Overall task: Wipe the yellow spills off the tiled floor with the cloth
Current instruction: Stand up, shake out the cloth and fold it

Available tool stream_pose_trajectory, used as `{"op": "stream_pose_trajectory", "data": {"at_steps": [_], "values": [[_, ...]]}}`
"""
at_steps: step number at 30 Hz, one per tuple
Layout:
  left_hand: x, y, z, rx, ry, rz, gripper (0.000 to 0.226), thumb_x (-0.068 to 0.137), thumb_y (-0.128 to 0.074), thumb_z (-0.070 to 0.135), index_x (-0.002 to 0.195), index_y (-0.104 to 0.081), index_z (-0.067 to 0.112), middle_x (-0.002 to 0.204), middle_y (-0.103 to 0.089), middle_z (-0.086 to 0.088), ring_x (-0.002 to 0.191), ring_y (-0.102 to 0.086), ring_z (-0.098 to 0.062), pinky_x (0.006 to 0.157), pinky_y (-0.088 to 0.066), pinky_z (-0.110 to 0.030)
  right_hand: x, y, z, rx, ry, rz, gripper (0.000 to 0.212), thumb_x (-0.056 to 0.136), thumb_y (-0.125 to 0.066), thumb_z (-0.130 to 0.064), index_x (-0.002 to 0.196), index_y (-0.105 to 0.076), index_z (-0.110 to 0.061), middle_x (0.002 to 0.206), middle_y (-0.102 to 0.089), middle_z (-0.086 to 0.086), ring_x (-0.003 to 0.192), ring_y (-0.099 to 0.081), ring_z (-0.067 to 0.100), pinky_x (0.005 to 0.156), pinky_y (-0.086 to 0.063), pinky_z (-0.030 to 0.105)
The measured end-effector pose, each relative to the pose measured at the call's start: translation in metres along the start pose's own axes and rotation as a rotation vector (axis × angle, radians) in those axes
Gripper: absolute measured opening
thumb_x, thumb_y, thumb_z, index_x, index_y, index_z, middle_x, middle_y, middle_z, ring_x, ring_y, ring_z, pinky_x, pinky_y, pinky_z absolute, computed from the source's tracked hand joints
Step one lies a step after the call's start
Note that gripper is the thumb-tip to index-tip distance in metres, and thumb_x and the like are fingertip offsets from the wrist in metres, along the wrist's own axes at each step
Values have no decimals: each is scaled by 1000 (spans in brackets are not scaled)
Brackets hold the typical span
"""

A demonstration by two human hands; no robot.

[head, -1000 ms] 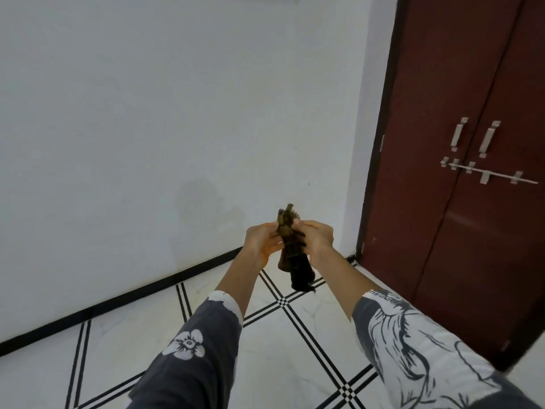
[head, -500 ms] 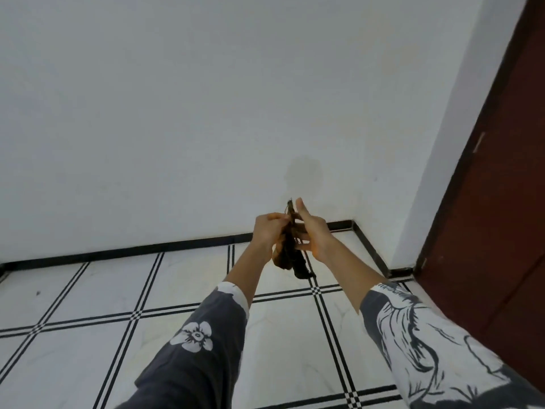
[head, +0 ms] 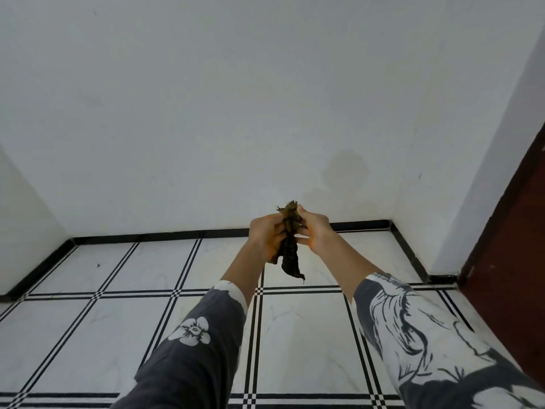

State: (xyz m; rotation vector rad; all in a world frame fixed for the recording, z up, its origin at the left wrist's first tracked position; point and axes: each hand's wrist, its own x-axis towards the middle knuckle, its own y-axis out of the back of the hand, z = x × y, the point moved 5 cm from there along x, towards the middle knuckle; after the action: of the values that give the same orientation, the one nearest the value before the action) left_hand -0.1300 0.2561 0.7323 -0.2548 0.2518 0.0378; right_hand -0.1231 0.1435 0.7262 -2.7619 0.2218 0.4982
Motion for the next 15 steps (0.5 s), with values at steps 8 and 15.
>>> {"op": "stream_pose_trajectory", "data": {"at_steps": [8, 15], "values": [[16, 59, -3, -447, 42, 116, 20, 89, -42, 13, 85, -60, 4, 86, -61, -13, 77, -58, -24, 79, -47, -38, 0, 14, -22, 184, 33, 189, 31, 96, -50, -22, 114, -53, 2, 108, -61, 19, 103, -61, 36, 72, -52, 46], [9, 119, -14, 1139, 175, 78, 33, 85, -64, 14, 114, -57, 0, 124, -56, -18, 100, -56, -27, 86, -45, -36, -2, 6, -44, -263, 123, 75, 29, 93, -55, -24, 104, -59, 2, 110, -63, 18, 91, -62, 28, 72, -55, 36]]}}
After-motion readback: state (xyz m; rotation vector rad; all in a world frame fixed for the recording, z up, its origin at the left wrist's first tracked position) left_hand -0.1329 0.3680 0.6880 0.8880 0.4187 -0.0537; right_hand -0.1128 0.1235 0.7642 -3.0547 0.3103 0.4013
